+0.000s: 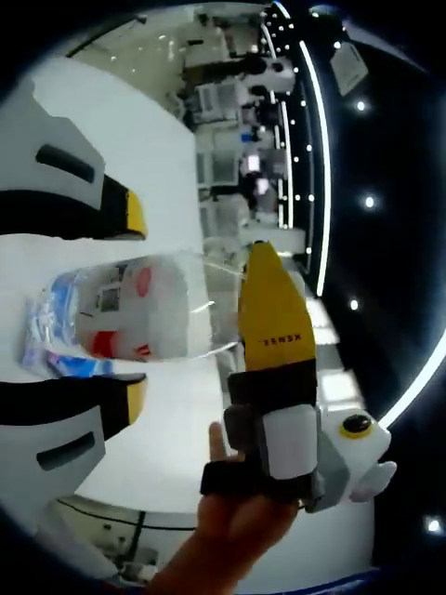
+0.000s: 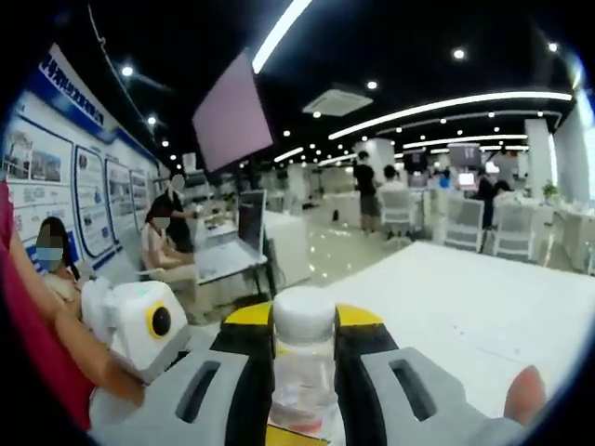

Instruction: Arrange the tabletop items into an orderly group along one side of the table until the central work area is clear of visible clutter.

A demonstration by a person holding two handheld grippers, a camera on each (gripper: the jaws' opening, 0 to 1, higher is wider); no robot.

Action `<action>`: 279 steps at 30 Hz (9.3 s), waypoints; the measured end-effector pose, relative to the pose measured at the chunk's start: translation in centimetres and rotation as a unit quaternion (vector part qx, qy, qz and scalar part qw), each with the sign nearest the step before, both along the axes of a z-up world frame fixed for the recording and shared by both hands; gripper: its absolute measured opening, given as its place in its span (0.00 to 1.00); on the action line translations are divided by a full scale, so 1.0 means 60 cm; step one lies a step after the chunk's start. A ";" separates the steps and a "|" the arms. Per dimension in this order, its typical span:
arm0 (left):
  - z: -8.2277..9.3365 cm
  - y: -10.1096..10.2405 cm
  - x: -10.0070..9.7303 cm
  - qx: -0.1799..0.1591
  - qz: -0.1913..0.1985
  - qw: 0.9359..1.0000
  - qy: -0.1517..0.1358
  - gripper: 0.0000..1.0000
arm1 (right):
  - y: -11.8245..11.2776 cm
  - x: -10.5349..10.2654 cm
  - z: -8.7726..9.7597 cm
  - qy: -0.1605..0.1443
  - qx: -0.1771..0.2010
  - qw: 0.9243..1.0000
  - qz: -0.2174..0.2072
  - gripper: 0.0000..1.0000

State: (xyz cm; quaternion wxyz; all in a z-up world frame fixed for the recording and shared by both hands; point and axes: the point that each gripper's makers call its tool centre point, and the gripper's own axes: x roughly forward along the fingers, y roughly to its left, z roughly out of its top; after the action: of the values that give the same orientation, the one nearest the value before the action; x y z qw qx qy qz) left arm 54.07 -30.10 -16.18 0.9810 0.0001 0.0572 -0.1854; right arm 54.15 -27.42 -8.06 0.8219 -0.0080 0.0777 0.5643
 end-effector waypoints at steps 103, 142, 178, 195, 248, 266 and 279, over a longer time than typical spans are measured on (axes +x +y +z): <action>0.104 -0.014 -0.032 -0.005 -0.089 0.995 -0.046 0.40 | 0.016 -0.073 0.045 -0.051 0.001 0.998 0.036 0.44; 0.121 -0.070 -0.177 -0.072 -0.430 0.899 -0.032 0.41 | 0.010 -0.212 0.036 -0.039 -0.019 0.963 0.267 0.43; 0.125 -0.005 -0.032 0.044 -0.009 0.997 -0.056 0.50 | 0.016 -0.060 0.049 -0.053 0.017 0.998 0.028 0.42; 0.125 -0.010 -0.030 0.025 -0.051 0.997 -0.049 0.41 | 0.009 -0.061 0.046 -0.051 0.011 0.999 0.005 0.44; 0.076 0.022 -0.215 -0.048 -0.474 0.879 0.021 0.41 | 0.097 -0.227 0.004 -0.018 -0.008 0.959 0.284 0.41; 0.031 0.183 -0.108 0.024 -0.357 0.933 0.031 0.40 | 0.237 -0.131 -0.030 -0.055 -0.008 0.968 0.246 0.41; -0.053 0.275 -0.015 0.063 -0.322 0.943 0.063 0.40 | 0.327 -0.042 -0.116 -0.058 -0.034 0.966 0.249 0.41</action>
State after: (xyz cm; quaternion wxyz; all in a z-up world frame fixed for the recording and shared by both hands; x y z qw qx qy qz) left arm 53.16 -13.59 -19.36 0.8614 0.0691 0.1270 -0.4869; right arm 51.65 -7.80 -15.05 0.6580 -0.0877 0.0449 0.7466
